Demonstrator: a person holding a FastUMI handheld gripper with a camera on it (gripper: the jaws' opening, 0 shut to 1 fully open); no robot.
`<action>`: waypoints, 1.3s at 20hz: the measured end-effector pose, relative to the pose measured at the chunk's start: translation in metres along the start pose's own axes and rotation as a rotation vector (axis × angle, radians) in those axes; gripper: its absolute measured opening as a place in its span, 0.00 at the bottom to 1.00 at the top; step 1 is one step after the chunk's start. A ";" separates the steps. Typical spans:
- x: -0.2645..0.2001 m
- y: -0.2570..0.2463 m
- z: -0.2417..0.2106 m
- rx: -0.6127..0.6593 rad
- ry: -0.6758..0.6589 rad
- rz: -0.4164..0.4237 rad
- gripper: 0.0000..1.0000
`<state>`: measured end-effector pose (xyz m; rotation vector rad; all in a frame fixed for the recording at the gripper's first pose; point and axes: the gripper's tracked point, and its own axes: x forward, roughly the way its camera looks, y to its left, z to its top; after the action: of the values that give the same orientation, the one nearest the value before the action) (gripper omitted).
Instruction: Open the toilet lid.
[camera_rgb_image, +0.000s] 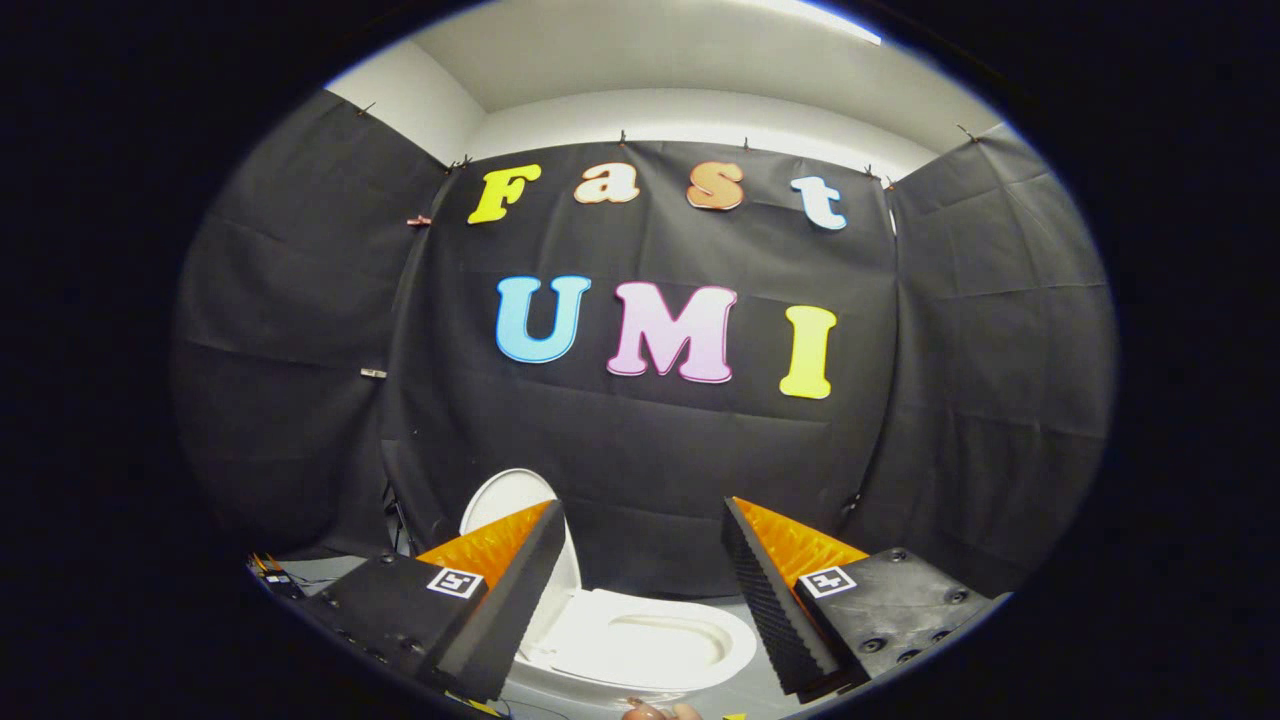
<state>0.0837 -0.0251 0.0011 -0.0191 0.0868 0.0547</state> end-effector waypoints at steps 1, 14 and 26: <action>-0.006 -0.012 -0.002 0.000 -0.002 -0.011 0.99; -0.048 -0.067 -0.004 0.021 -0.020 -0.032 0.99; -0.062 -0.096 0.020 0.039 -0.084 -0.084 0.99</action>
<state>0.0288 -0.1240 0.0277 0.0187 0.0035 -0.0301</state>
